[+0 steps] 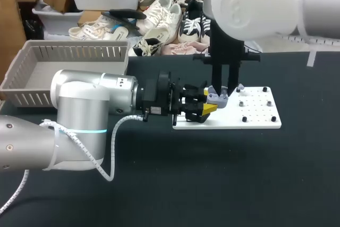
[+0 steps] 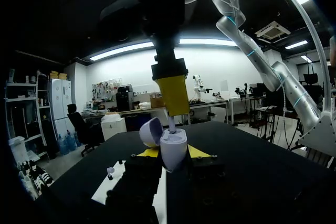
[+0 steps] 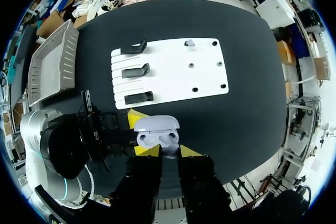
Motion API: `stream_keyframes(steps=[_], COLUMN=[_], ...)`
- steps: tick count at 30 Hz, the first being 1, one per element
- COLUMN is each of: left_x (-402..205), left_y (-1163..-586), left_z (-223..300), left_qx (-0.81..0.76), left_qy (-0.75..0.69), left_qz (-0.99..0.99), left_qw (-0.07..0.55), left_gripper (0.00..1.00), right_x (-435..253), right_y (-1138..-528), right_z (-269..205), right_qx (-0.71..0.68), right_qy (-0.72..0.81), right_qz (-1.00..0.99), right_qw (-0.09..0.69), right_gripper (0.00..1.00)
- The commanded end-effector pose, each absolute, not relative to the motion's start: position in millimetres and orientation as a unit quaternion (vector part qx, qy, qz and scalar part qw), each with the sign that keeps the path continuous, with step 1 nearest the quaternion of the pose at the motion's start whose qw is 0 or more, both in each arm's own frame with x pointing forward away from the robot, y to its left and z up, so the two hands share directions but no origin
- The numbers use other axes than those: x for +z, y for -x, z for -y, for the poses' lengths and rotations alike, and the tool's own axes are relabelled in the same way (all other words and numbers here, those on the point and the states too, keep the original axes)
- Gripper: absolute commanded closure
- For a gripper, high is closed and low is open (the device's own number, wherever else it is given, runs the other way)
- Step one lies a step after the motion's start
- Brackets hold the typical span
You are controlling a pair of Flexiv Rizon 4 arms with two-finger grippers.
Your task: Pick up each earbud case from the left stands, insert the matching earbuds, close the lid, and place the case in the box.
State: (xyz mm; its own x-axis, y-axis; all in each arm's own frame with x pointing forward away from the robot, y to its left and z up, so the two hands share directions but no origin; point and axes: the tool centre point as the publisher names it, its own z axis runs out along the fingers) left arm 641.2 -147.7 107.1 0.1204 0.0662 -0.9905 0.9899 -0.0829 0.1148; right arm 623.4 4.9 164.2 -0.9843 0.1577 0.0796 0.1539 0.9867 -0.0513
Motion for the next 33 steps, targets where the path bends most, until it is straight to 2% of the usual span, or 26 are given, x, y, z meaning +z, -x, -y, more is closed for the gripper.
stream_keyframes(steps=[1, 33], left_x=[106.8, 106.8], left_y=[-639.7, -639.7], left_z=[148.1, 148.1], left_qx=[-0.469, -0.469], left_qy=[-0.564, -0.564], left_qz=[-0.468, -0.468], left_qw=[0.493, 0.493], left_gripper=[1.0, 1.0], right_x=[164.0, 152.4], right_y=[-624.2, -625.3], right_z=[-4.7, -2.4], right_qx=[0.025, 0.012], right_qy=[0.08, 0.084], right_qz=[0.996, 0.994], right_qw=[0.043, 0.068], right_gripper=[1.0, 1.0])
